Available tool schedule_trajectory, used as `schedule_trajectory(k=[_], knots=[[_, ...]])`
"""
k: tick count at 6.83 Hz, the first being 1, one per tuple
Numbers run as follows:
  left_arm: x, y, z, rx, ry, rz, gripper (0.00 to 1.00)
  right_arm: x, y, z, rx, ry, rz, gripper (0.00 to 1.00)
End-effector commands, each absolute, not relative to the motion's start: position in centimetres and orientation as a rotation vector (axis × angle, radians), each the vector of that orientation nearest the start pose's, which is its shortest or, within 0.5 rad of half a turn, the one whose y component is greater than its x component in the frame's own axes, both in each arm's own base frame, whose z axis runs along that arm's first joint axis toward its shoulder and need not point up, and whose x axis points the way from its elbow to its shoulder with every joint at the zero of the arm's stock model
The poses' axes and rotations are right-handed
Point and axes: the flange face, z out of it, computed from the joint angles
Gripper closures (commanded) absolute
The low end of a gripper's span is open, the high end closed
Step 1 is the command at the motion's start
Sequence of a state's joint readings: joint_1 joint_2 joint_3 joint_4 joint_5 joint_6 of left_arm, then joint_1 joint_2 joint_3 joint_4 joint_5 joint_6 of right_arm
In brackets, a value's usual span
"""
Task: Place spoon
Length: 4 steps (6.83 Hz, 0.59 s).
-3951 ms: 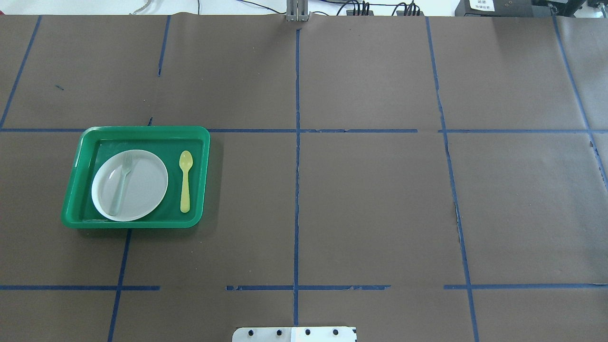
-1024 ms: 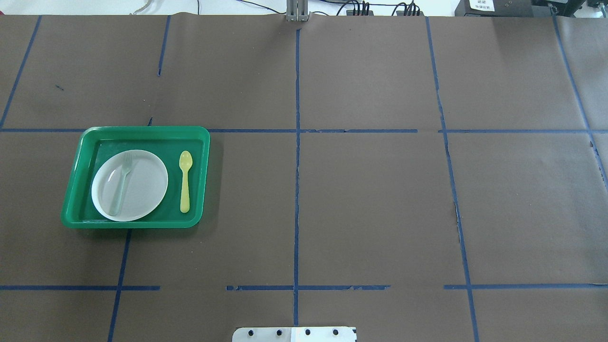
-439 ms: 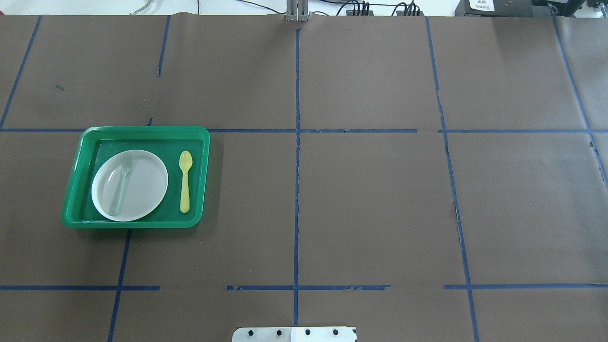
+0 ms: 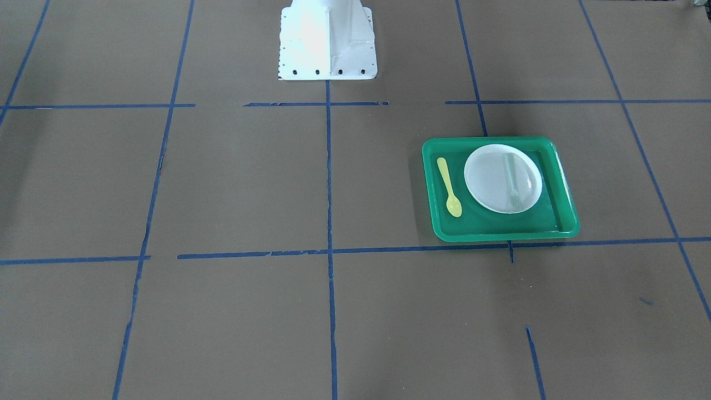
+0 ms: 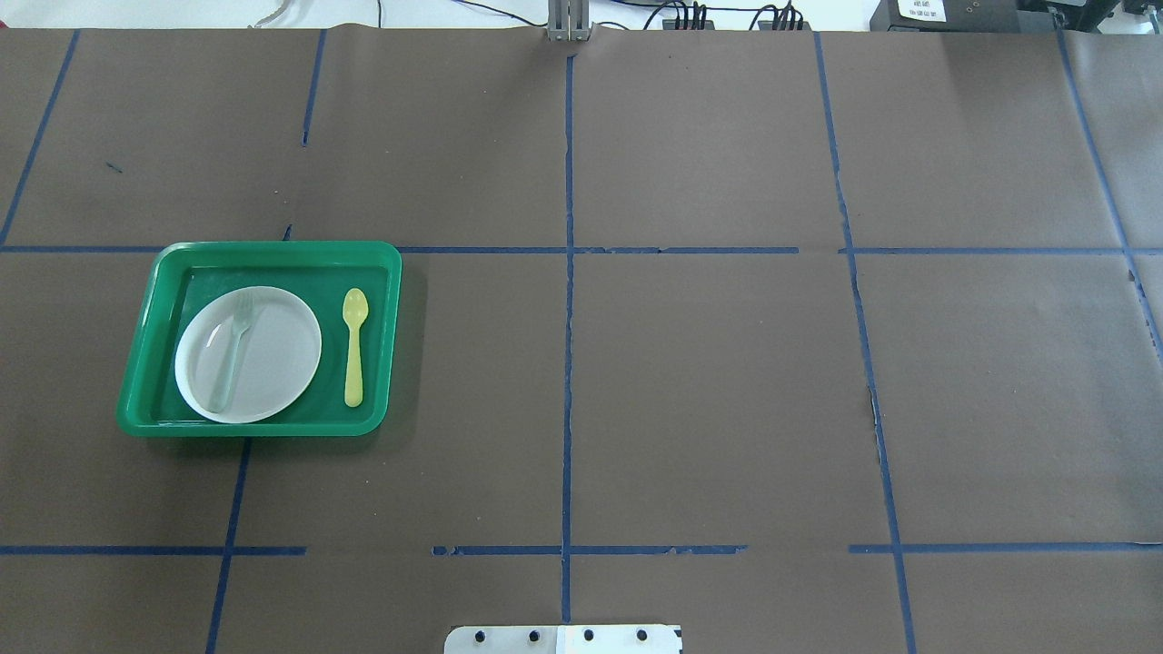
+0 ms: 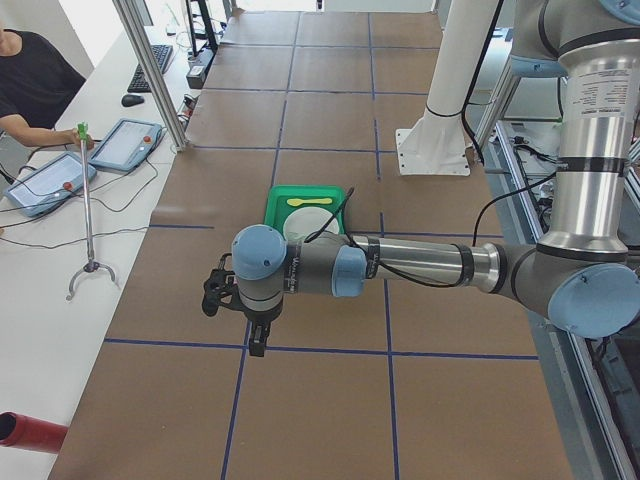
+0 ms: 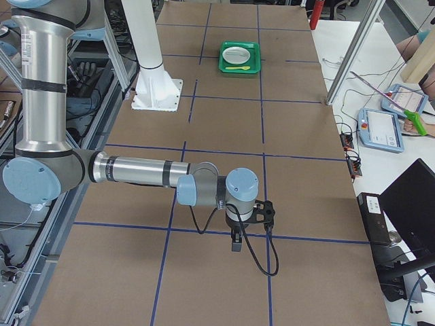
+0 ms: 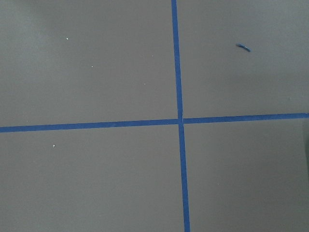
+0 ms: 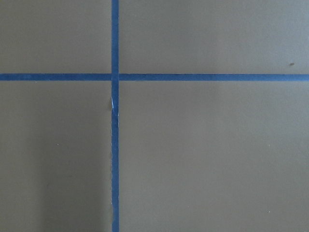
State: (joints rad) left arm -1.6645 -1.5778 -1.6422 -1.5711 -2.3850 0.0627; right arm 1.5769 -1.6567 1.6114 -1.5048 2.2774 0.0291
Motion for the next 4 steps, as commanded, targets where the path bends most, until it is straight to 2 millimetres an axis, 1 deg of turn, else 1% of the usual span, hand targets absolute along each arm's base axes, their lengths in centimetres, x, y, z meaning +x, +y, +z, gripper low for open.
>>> schedule_trajectory(k=[1,3,4], knots=[[-10.71,-48.96,62.1,0.13,0.806,0.0,0.0,7.15,-45.62,67.7,0.012,-0.706,0.026,0.0],[-10.69,-48.82,62.11,0.129,0.807,-0.001,0.0,7.15,-45.62,67.7,0.012,-0.706,0.026,0.0],[-10.7,-49.03,61.8,0.134,0.808,0.002,0.0,7.14,-45.62,67.69,0.012,-0.707,0.026,0.0]])
